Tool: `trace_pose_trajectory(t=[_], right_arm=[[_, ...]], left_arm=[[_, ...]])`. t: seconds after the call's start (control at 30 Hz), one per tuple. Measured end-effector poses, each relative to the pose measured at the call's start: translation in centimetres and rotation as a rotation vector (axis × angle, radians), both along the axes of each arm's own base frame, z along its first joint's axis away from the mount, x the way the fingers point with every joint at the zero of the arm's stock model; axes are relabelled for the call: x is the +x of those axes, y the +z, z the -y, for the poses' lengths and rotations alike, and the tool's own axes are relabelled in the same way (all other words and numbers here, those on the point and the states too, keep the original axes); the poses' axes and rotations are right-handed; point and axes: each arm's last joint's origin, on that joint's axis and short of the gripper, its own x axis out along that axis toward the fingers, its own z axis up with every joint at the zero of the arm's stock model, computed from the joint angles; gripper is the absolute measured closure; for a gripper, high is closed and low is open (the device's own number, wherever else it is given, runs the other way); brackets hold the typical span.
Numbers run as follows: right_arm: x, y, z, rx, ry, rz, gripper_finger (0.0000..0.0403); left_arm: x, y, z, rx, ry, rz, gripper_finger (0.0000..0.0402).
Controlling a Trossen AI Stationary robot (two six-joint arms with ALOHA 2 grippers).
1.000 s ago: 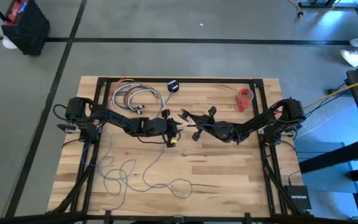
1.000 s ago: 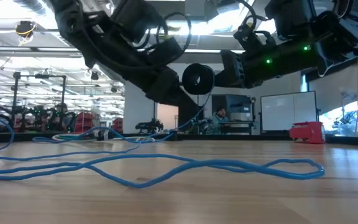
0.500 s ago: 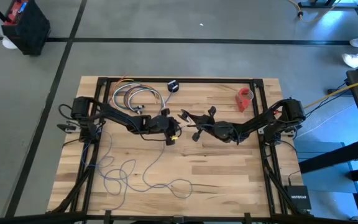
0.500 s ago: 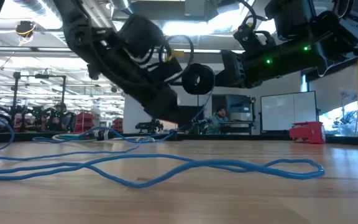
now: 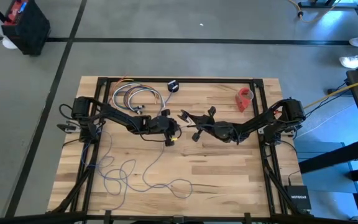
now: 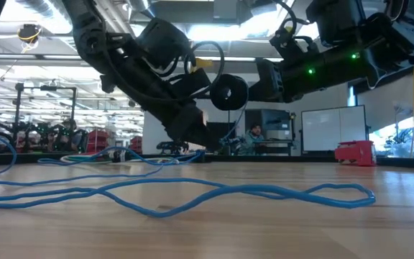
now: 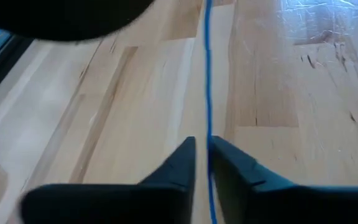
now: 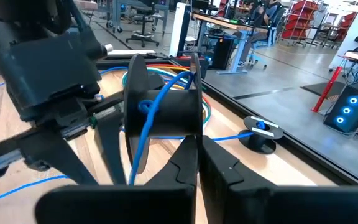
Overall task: Coil cords
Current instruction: Coil the blue wire onto the spool
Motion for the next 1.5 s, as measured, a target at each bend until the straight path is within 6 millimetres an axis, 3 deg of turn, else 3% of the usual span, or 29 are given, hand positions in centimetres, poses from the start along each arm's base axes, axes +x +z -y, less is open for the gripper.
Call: trace_pose_trajectory(t=[0.07, 0.27, 0.4, 0.53, 0.77, 0.9, 1.17, 1.33, 1.5], right_arm=[[0.0, 0.1, 0.0, 0.003, 0.012, 0.009, 0.0395], [0.1, 0.4, -0.2, 0.012, 0.070, 0.045, 0.0395], [0.1, 0.4, -0.2, 0.010, 0.072, 0.044, 0.0395], [0.2, 0.4, -0.2, -0.003, 0.084, 0.034, 0.0395], [0.3, 0.2, -0.5, 0.005, 0.180, 0.001, 0.0395], [0.9, -0.1, -0.5, -0.028, 0.173, -0.123, 0.0395], [3.2, 1.3, -0.3, -0.159, 0.067, -0.365, 0.0395], [3.8, 2.1, -0.2, -0.198, 0.003, -0.379, 0.0395], [3.9, 2.3, -0.3, -0.186, 0.031, -0.349, 0.0395]], left_arm=[[0.0, 0.0, -0.2, -0.004, 0.011, 0.002, 0.0393], [-0.3, -0.2, -0.7, 0.003, 0.066, -0.025, 0.0397], [-1.3, -0.1, -1.0, 0.054, 0.103, -0.145, 0.0395], [-2.9, 1.8, -1.0, 0.084, 0.144, -0.233, 0.0398], [-5.2, 5.9, -0.7, 0.030, 0.186, -0.187, 0.0399], [-6.5, 7.9, -0.2, -0.025, 0.180, -0.151, 0.0398], [-8.9, 11.9, 0.7, -0.218, 0.052, -0.004, 0.0397], [-9.0, 13.0, 1.4, -0.261, 0.043, 0.080, 0.0397], [-7.6, 13.6, 2.0, -0.270, 0.003, 0.223, 0.0397]])
